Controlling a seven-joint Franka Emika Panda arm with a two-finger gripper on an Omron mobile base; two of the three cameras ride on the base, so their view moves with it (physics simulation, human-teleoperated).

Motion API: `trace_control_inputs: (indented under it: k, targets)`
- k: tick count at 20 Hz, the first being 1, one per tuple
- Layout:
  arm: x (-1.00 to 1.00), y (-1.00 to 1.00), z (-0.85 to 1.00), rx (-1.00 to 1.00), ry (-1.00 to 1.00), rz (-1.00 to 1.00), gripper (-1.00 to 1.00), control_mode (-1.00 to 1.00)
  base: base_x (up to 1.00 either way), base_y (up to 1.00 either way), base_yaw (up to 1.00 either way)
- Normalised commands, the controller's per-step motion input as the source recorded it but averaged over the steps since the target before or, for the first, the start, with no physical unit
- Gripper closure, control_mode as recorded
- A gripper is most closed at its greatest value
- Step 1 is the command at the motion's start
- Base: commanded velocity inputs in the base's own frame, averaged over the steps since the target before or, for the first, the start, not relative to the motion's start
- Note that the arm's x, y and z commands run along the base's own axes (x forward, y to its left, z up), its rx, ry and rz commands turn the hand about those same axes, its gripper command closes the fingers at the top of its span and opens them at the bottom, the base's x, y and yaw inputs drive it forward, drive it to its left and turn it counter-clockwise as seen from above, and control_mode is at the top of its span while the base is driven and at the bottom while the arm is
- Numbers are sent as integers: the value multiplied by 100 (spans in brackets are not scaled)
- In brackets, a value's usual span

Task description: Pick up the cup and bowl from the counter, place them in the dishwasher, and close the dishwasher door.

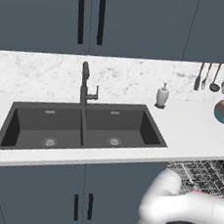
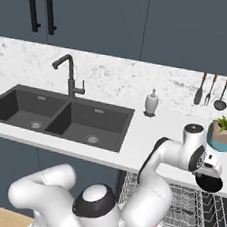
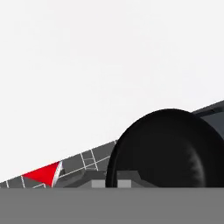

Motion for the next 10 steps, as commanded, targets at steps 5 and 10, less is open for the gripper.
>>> trace_control_inputs:
  k: [5,10]
  targets:
    - [-99,6,-11,13,-20,12,100,-100,0,0,0]
    - [-74,26,-41,3,-17,23,100,-100,0,0,0]
